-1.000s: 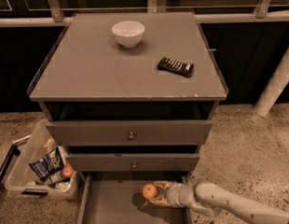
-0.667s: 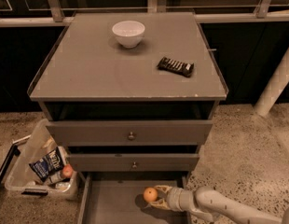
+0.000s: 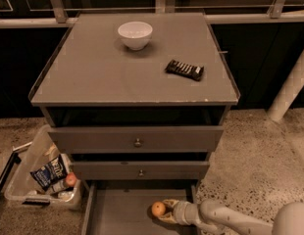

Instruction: Place orange into bottom drawer

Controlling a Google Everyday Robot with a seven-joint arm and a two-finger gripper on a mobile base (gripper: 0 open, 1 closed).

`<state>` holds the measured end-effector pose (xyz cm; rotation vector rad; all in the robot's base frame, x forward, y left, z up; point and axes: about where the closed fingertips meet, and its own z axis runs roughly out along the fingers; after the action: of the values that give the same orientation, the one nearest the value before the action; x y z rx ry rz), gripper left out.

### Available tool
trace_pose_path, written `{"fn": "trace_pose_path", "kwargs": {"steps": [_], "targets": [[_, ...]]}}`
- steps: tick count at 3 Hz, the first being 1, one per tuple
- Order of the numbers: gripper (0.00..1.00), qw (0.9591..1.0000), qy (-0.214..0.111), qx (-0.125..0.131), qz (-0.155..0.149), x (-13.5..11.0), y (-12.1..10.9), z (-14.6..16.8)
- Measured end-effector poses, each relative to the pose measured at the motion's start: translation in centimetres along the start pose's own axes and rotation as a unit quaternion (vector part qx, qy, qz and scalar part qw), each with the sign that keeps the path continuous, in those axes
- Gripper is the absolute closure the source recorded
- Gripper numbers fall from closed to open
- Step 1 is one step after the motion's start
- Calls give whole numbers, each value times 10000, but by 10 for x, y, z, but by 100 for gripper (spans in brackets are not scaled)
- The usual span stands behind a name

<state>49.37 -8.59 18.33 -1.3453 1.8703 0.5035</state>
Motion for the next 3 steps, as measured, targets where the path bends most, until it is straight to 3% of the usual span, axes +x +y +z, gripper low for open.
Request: {"fn": "trace_pose_path", "kwargs": {"steps": [2,3], "targets": [[100,9996,246,-83,135,25,4,36],[81,9996,245,-85,134,25,4,36]]}}
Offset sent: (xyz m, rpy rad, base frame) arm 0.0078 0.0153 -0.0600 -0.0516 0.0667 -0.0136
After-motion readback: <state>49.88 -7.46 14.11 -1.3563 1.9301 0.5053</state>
